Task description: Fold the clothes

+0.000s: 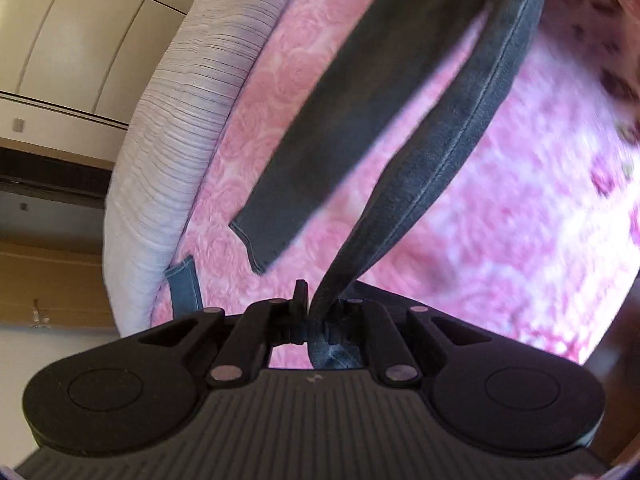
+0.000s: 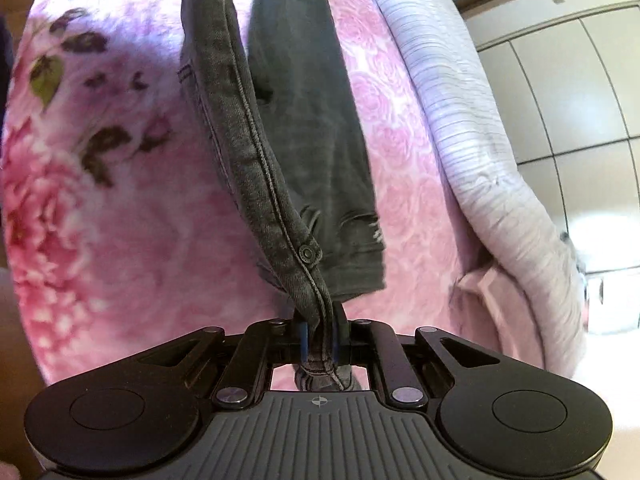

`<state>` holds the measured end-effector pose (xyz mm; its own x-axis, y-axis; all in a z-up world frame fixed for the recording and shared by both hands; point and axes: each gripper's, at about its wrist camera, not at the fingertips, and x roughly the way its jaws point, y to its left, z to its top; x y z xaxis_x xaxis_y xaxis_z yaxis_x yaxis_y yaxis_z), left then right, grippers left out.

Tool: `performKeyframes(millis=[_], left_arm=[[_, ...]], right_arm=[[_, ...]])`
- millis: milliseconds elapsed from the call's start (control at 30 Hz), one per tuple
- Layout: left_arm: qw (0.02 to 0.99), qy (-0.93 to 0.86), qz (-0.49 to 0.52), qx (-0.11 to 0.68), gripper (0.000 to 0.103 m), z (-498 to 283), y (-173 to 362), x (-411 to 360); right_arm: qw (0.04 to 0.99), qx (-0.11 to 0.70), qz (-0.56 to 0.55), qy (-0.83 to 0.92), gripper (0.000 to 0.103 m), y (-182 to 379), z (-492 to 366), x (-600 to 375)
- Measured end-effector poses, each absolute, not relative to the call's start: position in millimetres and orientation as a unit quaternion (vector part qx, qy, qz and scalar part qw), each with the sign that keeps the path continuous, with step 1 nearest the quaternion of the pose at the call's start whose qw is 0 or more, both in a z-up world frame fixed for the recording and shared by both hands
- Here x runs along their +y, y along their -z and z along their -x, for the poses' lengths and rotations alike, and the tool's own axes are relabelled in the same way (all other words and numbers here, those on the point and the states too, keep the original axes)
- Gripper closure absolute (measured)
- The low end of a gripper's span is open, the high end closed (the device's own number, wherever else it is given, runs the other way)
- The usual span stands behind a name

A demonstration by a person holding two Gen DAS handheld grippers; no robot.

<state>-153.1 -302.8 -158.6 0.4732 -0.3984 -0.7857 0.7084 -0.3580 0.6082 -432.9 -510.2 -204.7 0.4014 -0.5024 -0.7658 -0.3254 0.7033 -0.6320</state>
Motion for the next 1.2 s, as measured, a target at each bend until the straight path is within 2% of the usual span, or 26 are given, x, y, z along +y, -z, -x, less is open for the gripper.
performKeyframes(millis=[167, 300, 567, 733, 767, 833, 867, 900, 933, 1000, 1033, 1200], left_arm=[[0.494, 0.542, -0.656, 0.18, 0.096, 100, 142, -379], [0.444, 0.568, -0.66, 0.212, 0.096, 63, 154, -430], [0.379, 0.568, -0.671, 0.289, 0.096, 7, 220, -530], [0.383, 0.548, -0.675, 0.314, 0.096, -11, 263, -580], [0.393, 0.542, -0.67, 0.321, 0.094, -15, 270, -591], [0.425, 0.52, -0.664, 0.329, 0.079, -24, 286, -609], [0.444, 0.504, -0.662, 0.332, 0.077, -29, 295, -617], [0.463, 0.488, -0.66, 0.334, 0.076, -34, 304, -625], [0.474, 0.477, -0.658, 0.339, 0.076, -37, 310, -630], [0.482, 0.463, -0.659, 0.345, 0.072, -41, 320, -636], [0.48, 0.461, -0.664, 0.342, 0.071, -40, 322, -636], [0.482, 0.451, -0.677, 0.325, 0.07, -35, 319, -626]], right_arm=[[0.73, 0.565, 0.38, 0.062, 0.095, 193, 377, -558], [0.719, 0.587, 0.366, 0.066, 0.095, 201, 330, -593], [0.715, 0.62, 0.32, 0.042, 0.094, 235, 271, -657], [0.715, 0.637, 0.289, 0.008, 0.094, 265, 242, -699], [0.714, 0.642, 0.281, 0.004, 0.094, 275, 237, -706], [0.711, 0.652, 0.263, -0.002, 0.093, 295, 229, -719], [0.713, 0.652, 0.258, 0.004, 0.091, 302, 227, -724], [0.716, 0.65, 0.255, 0.014, 0.084, 309, 226, -728], [0.718, 0.648, 0.252, 0.024, 0.067, 315, 224, -732], [0.728, 0.639, 0.241, 0.055, 0.049, 324, 221, -742], [0.739, 0.632, 0.222, 0.077, 0.047, 322, 220, -748], [0.775, 0.597, 0.128, 0.163, 0.046, 293, 238, -766]])
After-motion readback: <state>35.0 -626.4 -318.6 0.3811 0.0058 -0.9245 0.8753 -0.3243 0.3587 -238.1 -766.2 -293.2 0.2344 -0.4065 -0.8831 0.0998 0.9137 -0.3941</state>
